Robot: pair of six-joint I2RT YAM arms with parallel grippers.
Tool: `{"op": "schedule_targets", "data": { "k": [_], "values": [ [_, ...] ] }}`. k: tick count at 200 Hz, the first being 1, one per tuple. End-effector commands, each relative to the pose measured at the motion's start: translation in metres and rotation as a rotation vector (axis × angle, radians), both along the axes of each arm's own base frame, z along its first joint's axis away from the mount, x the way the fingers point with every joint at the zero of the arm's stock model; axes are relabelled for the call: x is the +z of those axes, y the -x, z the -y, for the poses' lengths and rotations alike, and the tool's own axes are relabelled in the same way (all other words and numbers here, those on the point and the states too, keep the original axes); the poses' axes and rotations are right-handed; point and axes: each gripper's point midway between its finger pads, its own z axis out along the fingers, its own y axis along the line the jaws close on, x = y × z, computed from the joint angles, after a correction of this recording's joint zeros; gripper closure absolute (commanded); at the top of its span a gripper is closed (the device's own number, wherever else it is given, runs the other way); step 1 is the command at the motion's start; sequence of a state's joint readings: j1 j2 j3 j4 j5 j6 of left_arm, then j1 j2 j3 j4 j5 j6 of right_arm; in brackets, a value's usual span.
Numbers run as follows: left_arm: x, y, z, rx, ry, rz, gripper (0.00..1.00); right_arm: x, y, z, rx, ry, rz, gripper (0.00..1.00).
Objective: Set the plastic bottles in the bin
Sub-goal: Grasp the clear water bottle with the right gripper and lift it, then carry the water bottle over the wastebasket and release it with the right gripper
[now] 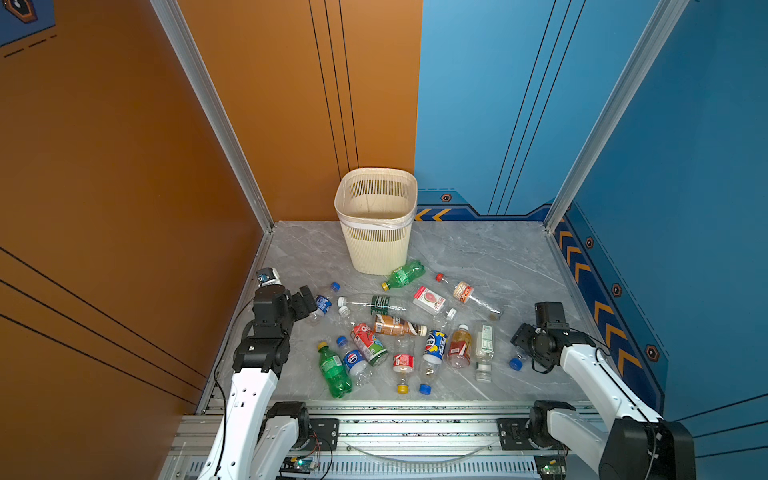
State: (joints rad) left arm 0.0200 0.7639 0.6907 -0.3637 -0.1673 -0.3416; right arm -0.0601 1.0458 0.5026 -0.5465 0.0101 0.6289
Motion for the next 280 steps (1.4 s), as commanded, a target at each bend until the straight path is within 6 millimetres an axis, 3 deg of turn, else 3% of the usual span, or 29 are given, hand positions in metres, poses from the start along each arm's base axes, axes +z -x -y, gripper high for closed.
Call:
{"op": "schedule_targets", "data": {
  "k": [1,39,61,102,131,162,174,178,202,227,233,235,280],
  "values": [
    [0.009,0.001,-0.003,0.013,0.0,0.014,0.02,0.0,-0.006,0.002,-0.015,0.002,0.018,0.36],
    [0.006,0.001,-0.005,0.024,-0.004,0.005,0.03,0.014,-0.012,0.003,-0.009,0.013,0.049,0.45],
    [0.006,0.001,-0.006,0.029,-0.004,0.002,0.02,0.036,-0.017,0.006,-0.011,0.03,0.089,0.48],
    [0.005,0.001,-0.008,0.039,-0.001,-0.001,0.02,0.113,-0.04,-0.001,0.002,0.036,0.268,0.5],
    [0.005,0.001,-0.01,0.045,0.004,-0.003,0.02,0.175,-0.067,-0.024,0.06,0.066,0.412,0.52],
    [0.003,0.001,-0.009,0.043,0.009,-0.006,0.03,0.245,-0.11,-0.081,0.19,0.068,0.579,0.52],
    [0.004,0.001,-0.01,0.044,0.01,-0.006,0.02,0.268,-0.128,-0.113,0.254,0.058,0.636,0.52],
    [0.004,0.001,-0.01,0.044,0.01,-0.006,0.02,0.285,-0.136,-0.126,0.276,0.051,0.676,0.52],
    [0.004,0.002,-0.01,0.045,0.011,-0.007,0.02,0.325,-0.173,-0.188,0.387,0.016,0.762,0.52],
    [0.004,0.001,-0.009,0.041,0.013,-0.006,0.02,0.354,-0.209,-0.243,0.465,-0.024,0.832,0.52],
    [0.003,0.001,-0.009,0.039,0.014,-0.007,0.02,0.348,-0.214,-0.253,0.486,-0.018,0.821,0.52],
    [0.004,0.001,-0.009,0.04,0.013,-0.006,0.02,0.361,-0.217,-0.258,0.489,-0.023,0.849,0.52],
    [0.003,0.0,-0.01,0.04,0.014,-0.01,0.02,0.385,-0.256,-0.308,0.544,-0.042,0.914,0.52]
  ]
}}
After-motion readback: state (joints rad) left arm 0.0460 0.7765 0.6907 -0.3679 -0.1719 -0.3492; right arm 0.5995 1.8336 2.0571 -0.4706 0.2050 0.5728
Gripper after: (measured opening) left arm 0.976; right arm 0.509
